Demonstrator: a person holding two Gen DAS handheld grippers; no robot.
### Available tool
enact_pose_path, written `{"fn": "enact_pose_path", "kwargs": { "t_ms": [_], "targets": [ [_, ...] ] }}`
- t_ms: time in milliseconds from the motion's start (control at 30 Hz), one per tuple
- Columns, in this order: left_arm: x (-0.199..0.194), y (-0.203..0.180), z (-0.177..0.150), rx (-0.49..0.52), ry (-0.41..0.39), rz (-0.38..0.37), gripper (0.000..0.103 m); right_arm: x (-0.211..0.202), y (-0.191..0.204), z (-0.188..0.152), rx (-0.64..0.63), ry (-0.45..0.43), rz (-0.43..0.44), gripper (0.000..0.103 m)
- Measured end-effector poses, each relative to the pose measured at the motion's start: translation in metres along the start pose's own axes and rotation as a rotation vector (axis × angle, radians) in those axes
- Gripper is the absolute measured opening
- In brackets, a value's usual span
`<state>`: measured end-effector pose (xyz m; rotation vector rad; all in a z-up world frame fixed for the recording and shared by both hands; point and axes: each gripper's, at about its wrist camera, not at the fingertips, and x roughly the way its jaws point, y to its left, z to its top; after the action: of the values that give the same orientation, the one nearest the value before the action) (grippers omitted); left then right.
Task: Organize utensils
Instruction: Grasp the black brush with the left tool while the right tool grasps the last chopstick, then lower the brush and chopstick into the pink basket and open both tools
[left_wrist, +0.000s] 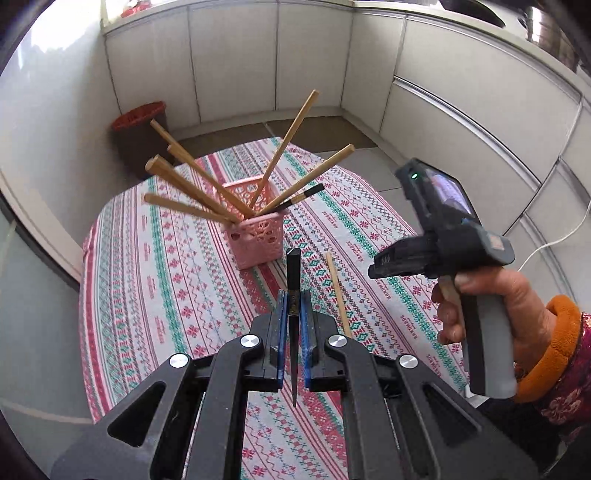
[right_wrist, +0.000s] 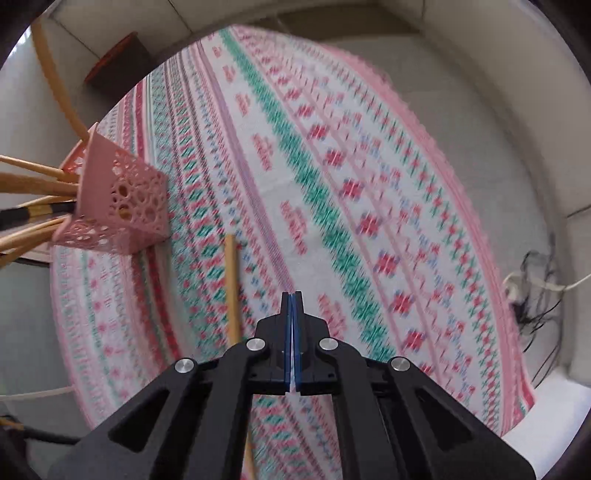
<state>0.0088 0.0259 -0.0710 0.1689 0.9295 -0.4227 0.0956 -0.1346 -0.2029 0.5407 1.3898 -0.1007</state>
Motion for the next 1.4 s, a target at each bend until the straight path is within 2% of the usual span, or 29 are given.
{"fn": "enact_pose_path", "kwargs": {
  "t_ms": [33, 67, 100, 200, 333, 367, 433, 467, 500, 533, 667, 800, 900, 1033, 1167, 1400],
  "targets": [
    [0.000, 0.001, 0.000, -0.005, -0.001, 0.002, 0.006, -0.003, 0.002, 0.001, 0.005, -0.024, -0.005, 0.033],
    [-0.004, 0.000, 0.002, -0.003, -0.016, -0.002, 0.006, -0.005, 0.005, 0.002, 0.004, -0.061, -0.026, 0.053],
    [-0.006, -0.001, 0.003, -0.002, -0.028, -0.007, 0.006, -0.005, 0.010, 0.002, -0.009, -0.099, -0.063, 0.054],
    [-0.010, 0.002, 0.003, -0.006, -0.045, -0.010, 0.006, 0.008, 0.027, 0.017, -0.047, -0.081, -0.087, 0.054],
    [-0.009, 0.013, 0.004, -0.035, -0.040, -0.016, 0.006, 0.041, 0.043, 0.018, -0.068, -0.066, -0.152, 0.054],
    [-0.009, 0.015, 0.004, -0.043, -0.039, -0.019, 0.006, 0.044, 0.047, 0.017, -0.080, -0.094, -0.181, 0.055],
    [-0.009, 0.019, 0.006, -0.054, -0.038, -0.022, 0.006, 0.051, 0.062, 0.011, -0.147, -0.150, -0.245, 0.052],
    [-0.009, 0.019, 0.006, -0.057, -0.037, -0.021, 0.006, 0.052, 0.065, 0.009, -0.162, -0.157, -0.230, 0.044],
    [-0.009, 0.020, 0.006, -0.058, -0.036, -0.021, 0.006, 0.053, 0.067, 0.008, -0.176, -0.155, -0.212, 0.018],
    [-0.009, 0.019, 0.007, -0.058, -0.037, -0.022, 0.006, 0.054, 0.066, 0.008, -0.173, -0.135, -0.197, 0.008],
    [-0.016, 0.018, 0.009, -0.061, -0.053, -0.038, 0.006, 0.039, 0.035, 0.006, -0.097, -0.112, -0.124, 0.007],
    [-0.027, 0.014, 0.013, -0.056, -0.067, -0.063, 0.006, -0.026, 0.015, -0.013, -0.165, -0.182, -0.034, 0.007],
    [-0.035, 0.009, 0.019, -0.066, -0.078, -0.074, 0.006, -0.084, 0.014, -0.029, -0.234, -0.259, -0.002, 0.007],
    [-0.051, 0.006, 0.036, -0.087, -0.105, -0.064, 0.006, -0.158, 0.027, -0.036, -0.289, -0.376, 0.032, 0.007],
    [-0.074, 0.012, 0.062, -0.123, -0.169, -0.040, 0.006, -0.220, 0.043, -0.046, -0.327, -0.437, 0.059, 0.007],
    [-0.097, 0.033, 0.112, -0.190, -0.251, 0.010, 0.006, -0.285, 0.088, -0.035, -0.392, -0.495, 0.096, 0.007]
  ]
}}
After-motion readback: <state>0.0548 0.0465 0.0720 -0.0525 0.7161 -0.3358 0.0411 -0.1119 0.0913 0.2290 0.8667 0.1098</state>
